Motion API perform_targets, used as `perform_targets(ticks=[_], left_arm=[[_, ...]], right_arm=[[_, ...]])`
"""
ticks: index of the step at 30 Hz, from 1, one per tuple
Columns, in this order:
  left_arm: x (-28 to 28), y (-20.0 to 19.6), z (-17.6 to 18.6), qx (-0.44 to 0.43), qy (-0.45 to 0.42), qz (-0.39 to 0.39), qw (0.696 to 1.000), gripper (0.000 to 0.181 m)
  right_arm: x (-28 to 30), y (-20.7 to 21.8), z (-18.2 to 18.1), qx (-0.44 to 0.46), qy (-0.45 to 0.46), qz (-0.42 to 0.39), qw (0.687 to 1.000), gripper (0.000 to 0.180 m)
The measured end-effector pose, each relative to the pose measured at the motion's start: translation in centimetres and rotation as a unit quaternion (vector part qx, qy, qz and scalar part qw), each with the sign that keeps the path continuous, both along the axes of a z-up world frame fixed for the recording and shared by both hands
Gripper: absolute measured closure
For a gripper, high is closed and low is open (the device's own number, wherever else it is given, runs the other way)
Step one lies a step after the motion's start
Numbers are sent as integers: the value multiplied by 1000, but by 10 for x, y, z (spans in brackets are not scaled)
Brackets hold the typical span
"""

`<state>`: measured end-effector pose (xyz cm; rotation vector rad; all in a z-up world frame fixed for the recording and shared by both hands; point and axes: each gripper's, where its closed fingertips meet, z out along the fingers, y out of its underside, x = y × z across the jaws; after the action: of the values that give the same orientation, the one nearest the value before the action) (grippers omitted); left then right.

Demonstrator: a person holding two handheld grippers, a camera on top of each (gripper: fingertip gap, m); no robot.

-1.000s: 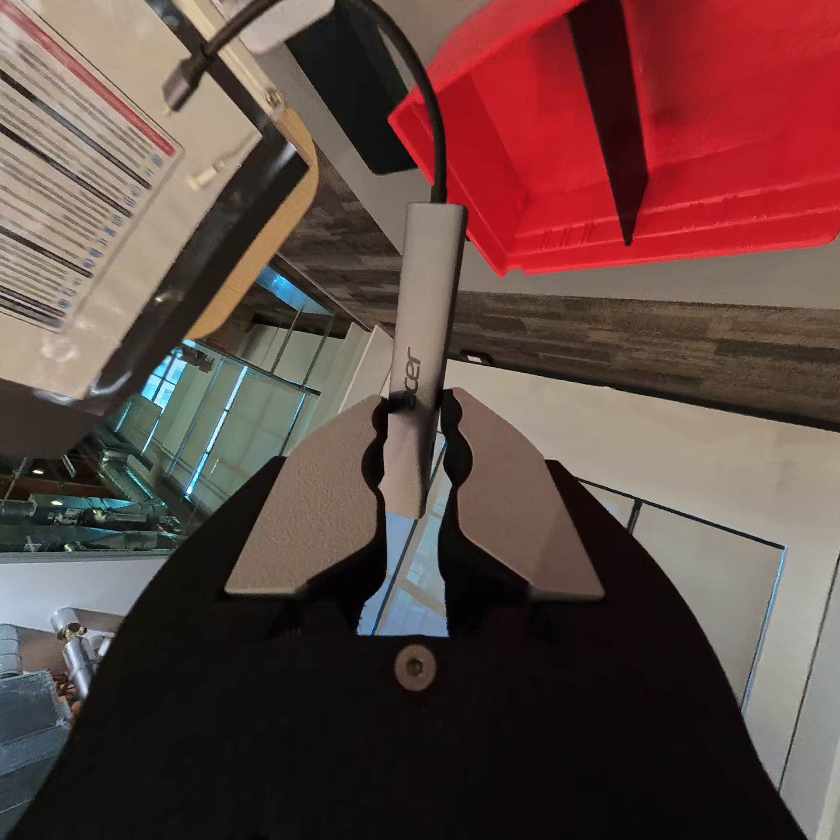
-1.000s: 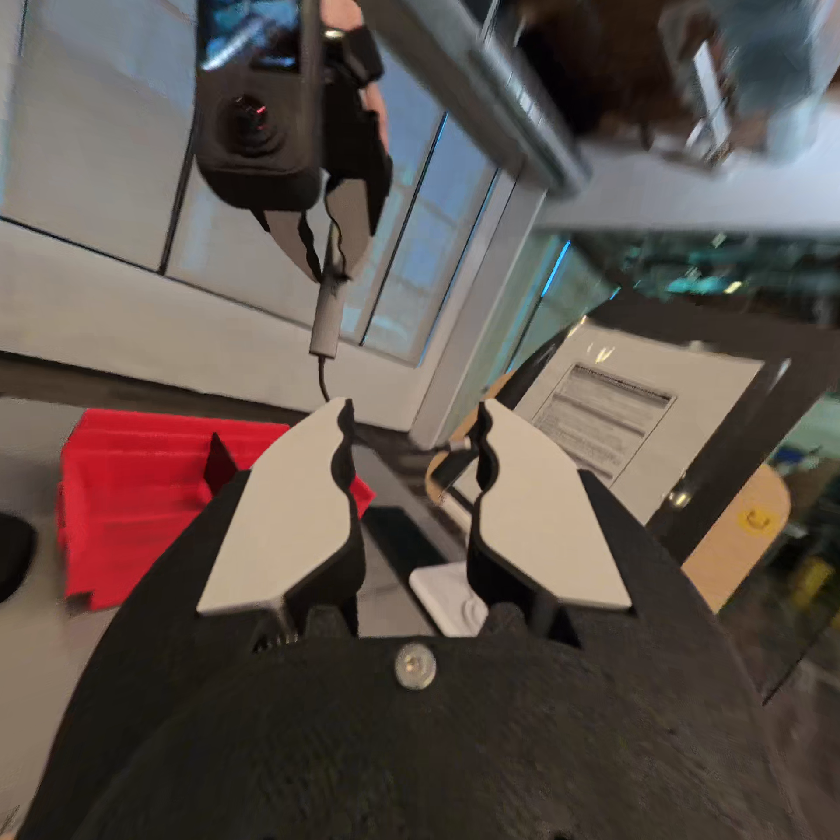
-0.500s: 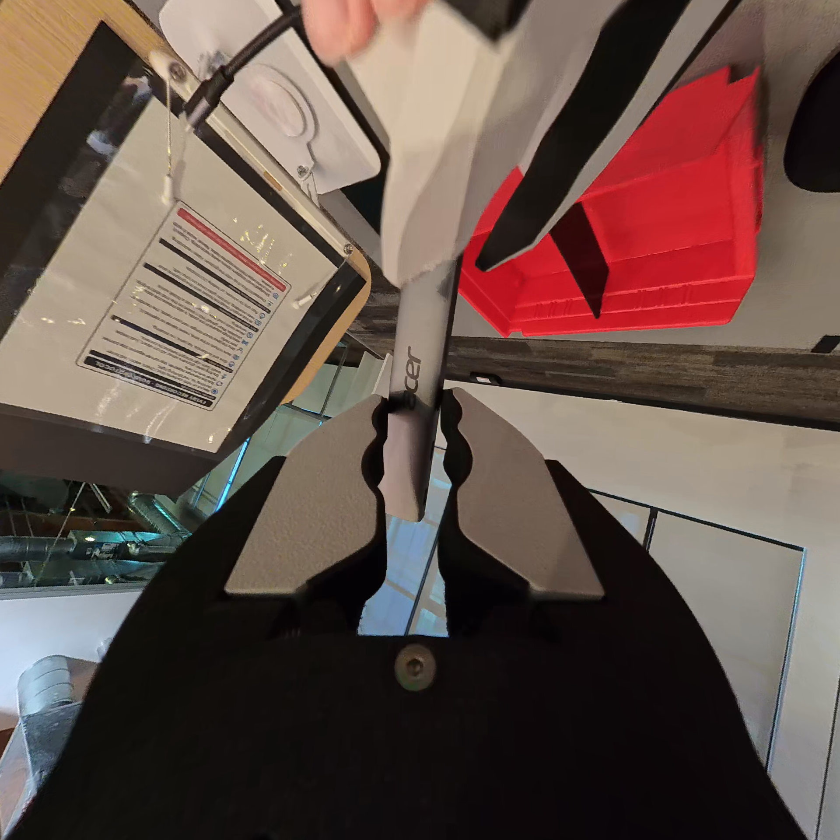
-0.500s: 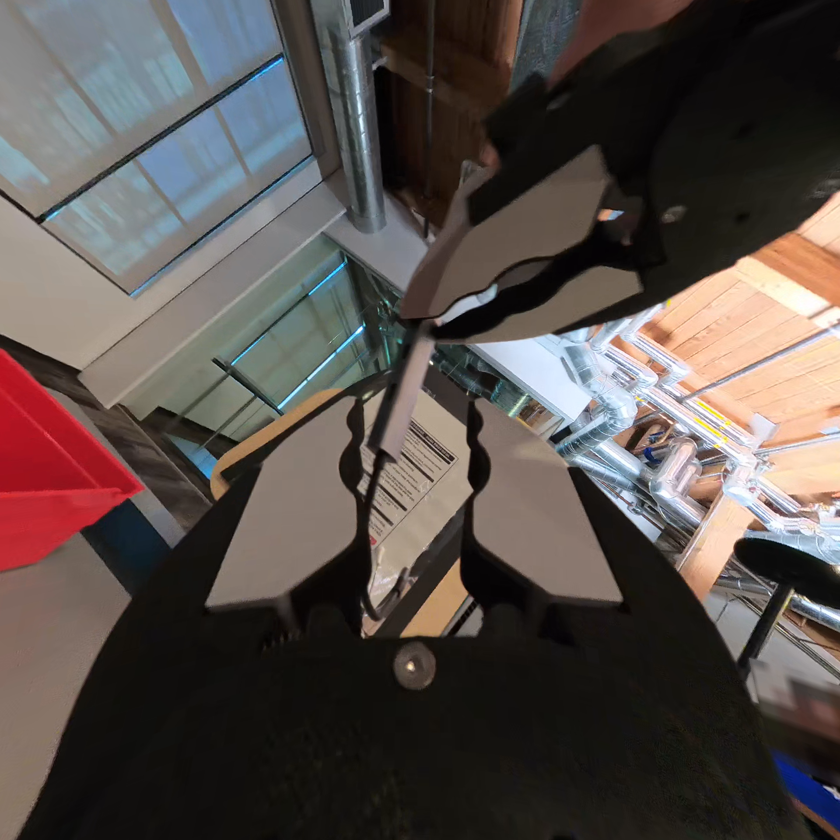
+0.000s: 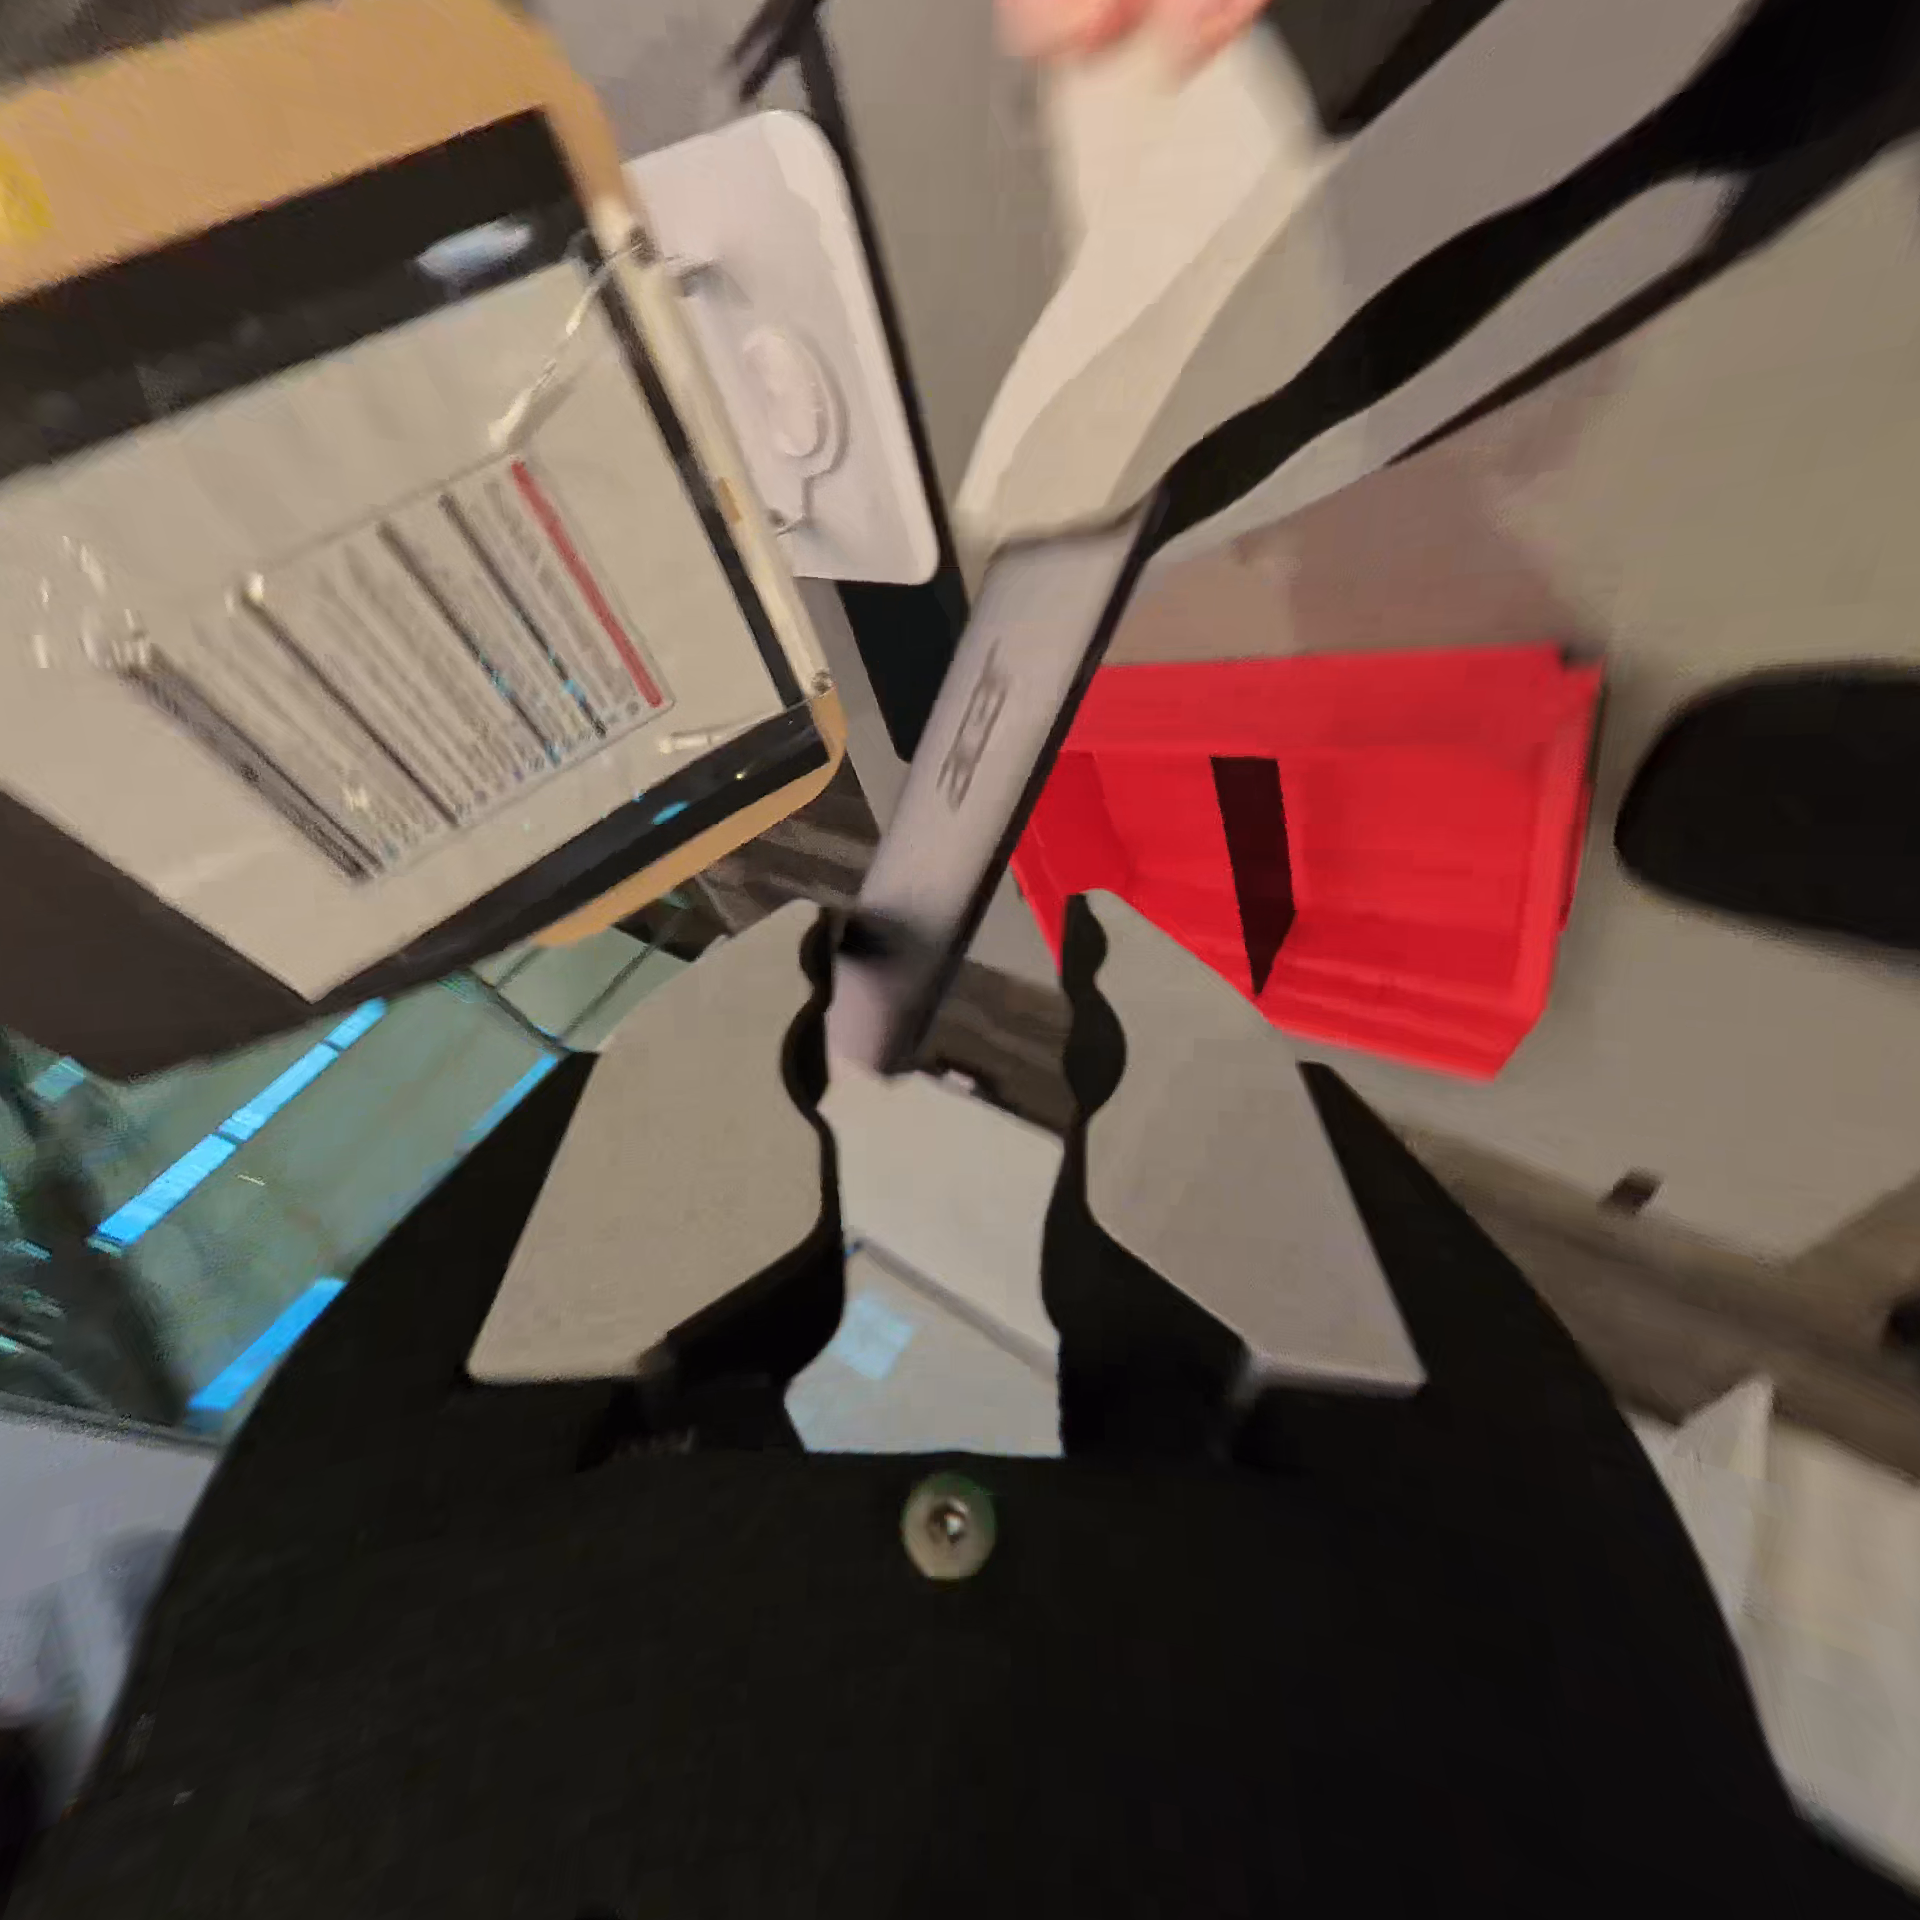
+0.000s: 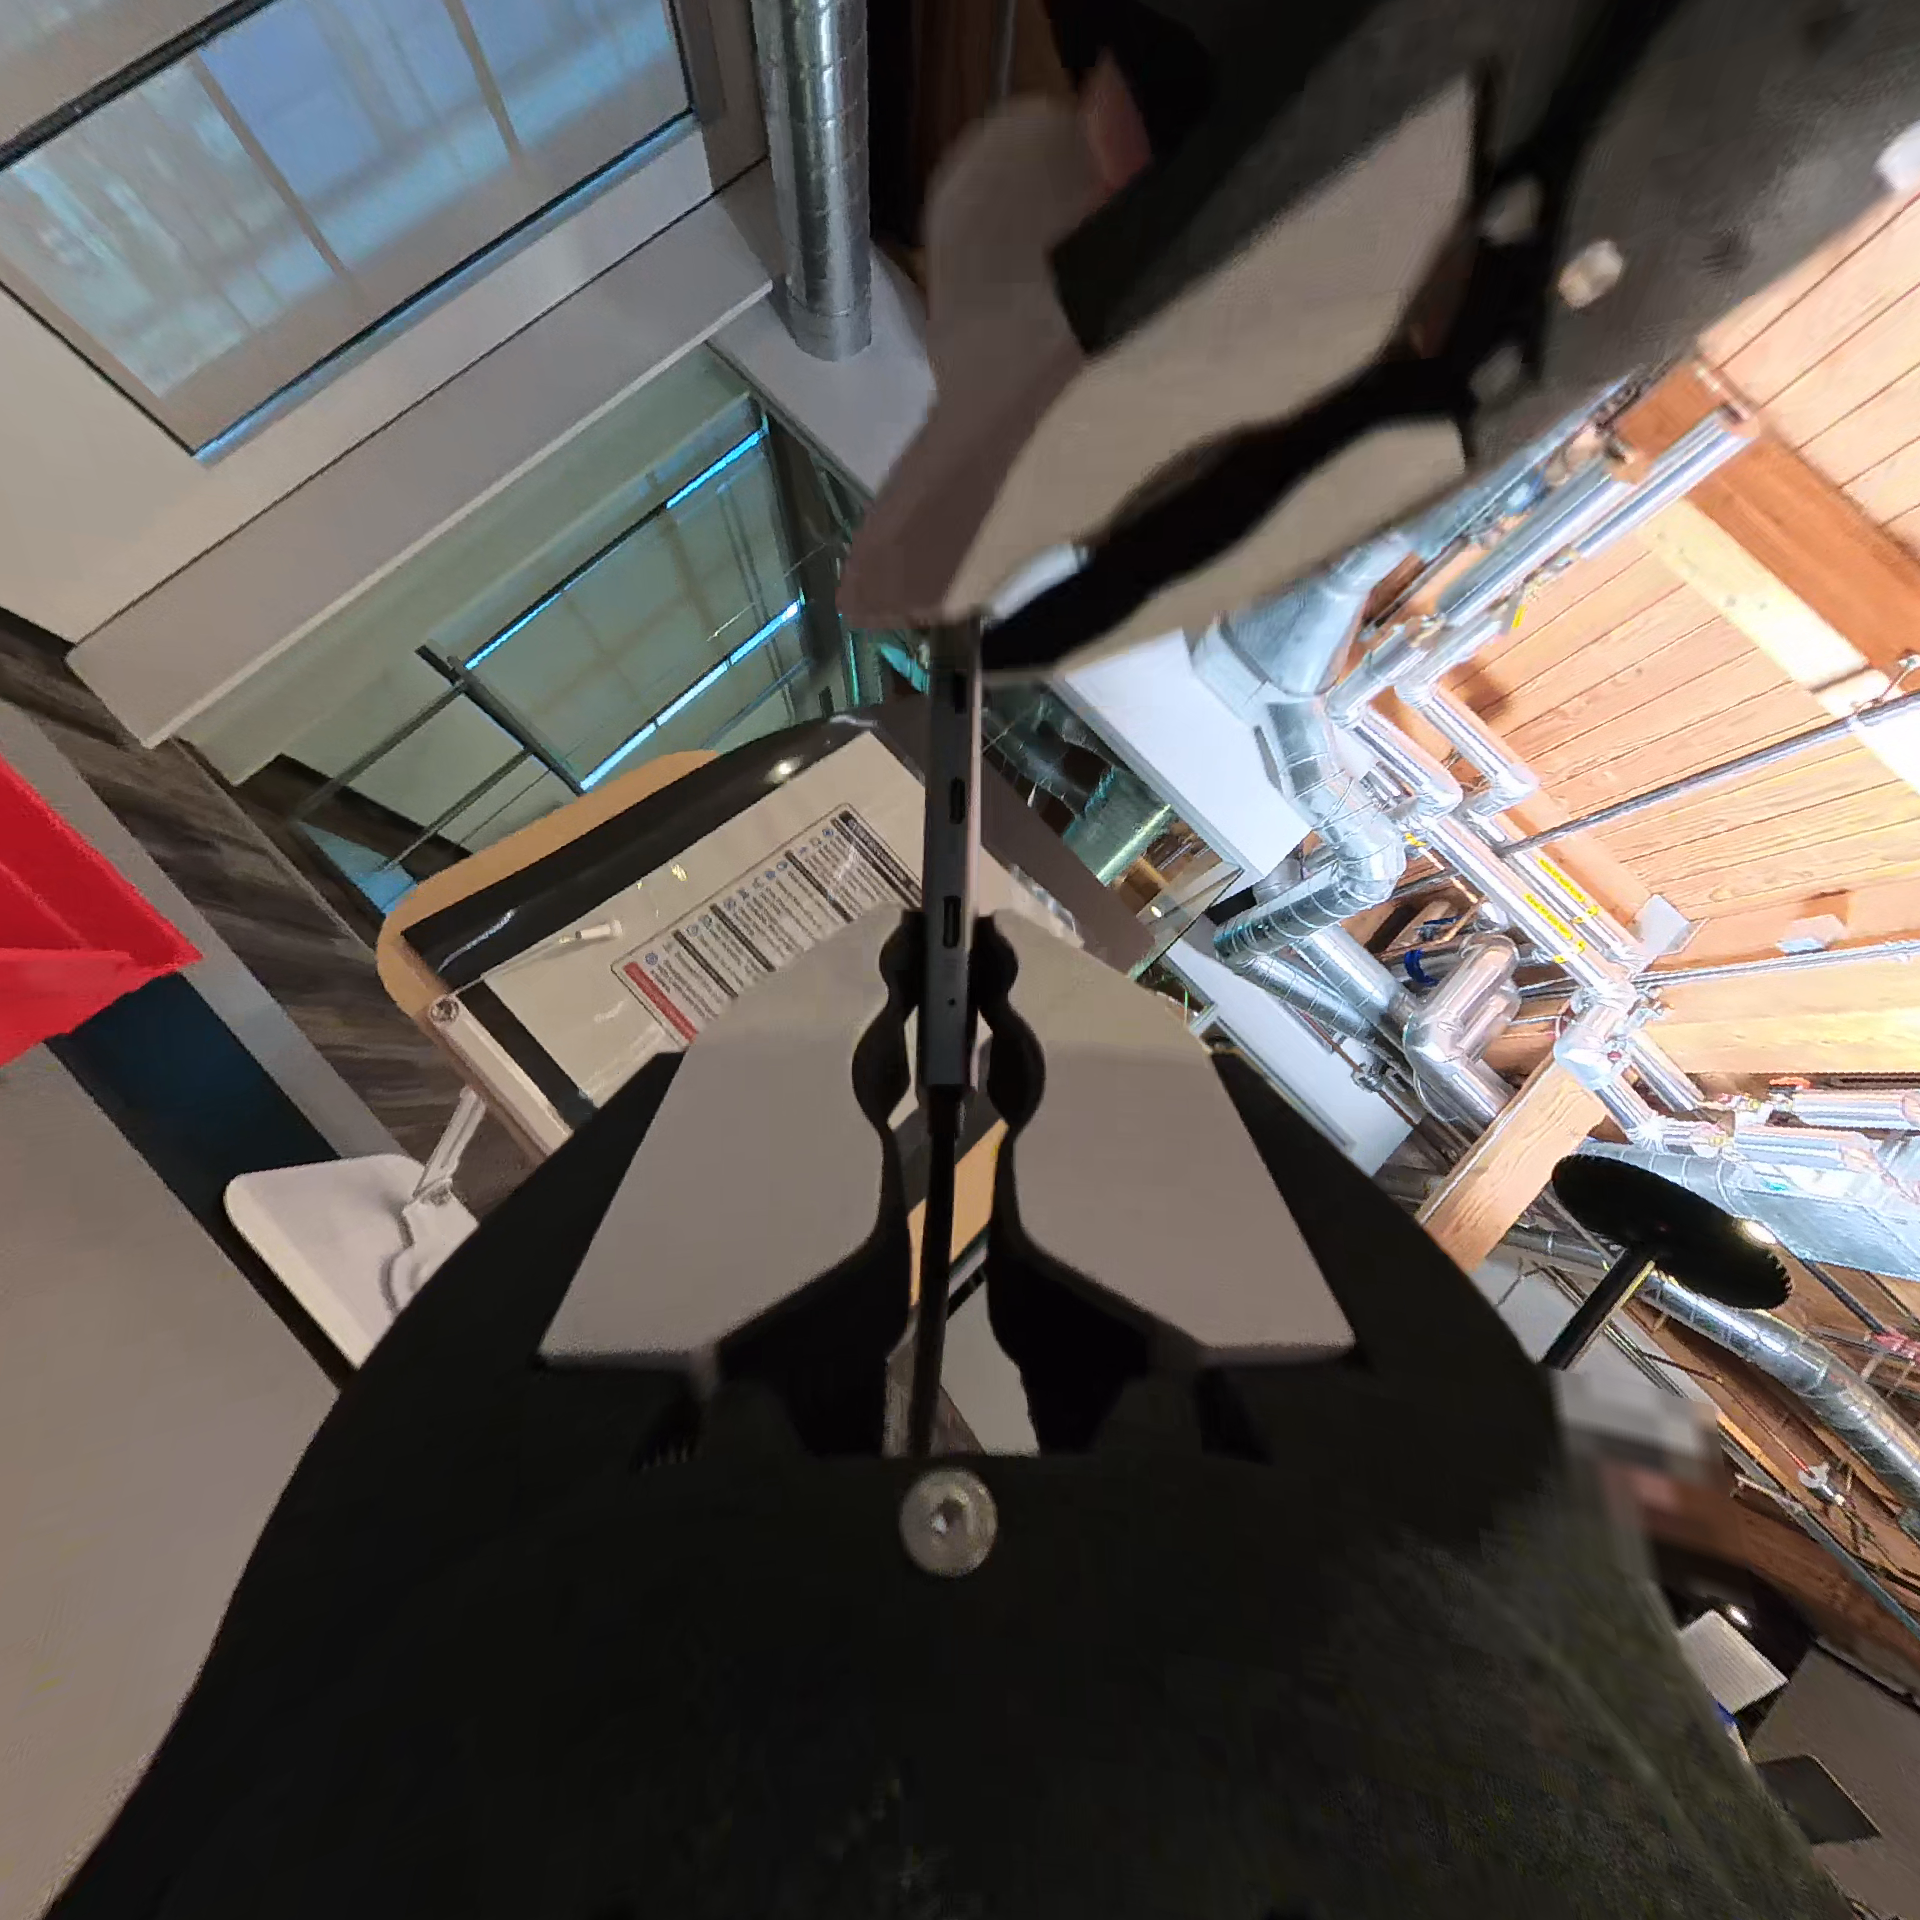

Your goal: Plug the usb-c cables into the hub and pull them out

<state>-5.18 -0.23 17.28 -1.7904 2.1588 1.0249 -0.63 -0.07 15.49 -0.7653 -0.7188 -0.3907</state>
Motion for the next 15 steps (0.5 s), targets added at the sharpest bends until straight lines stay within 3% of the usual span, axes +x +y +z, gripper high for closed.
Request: perform_targets(ticks=[1,4,8,12,14,15], left_arm=[[-8,6,4,17,-52,26,998,126],[-49,12,9,27,-273,130,953,115],[-182,19,-10,130,-494,285,811,107],[-313,-6,-111,150,-592,436,661,102],[-331,-20,-156,98,-644,471,595,111],[-335,-26,-171,82,-658,478,576,113]], right_arm=[[4,3,0,-5,-1,-4,1000,169],[16,8,3,-4,-2,-14,1000,169],[26,9,8,-5,8,-8,1000,169],[30,3,15,-4,19,2,1000,170],[32,1,17,-3,18,0,1000,169],[33,0,18,-1,20,0,1000,169]])
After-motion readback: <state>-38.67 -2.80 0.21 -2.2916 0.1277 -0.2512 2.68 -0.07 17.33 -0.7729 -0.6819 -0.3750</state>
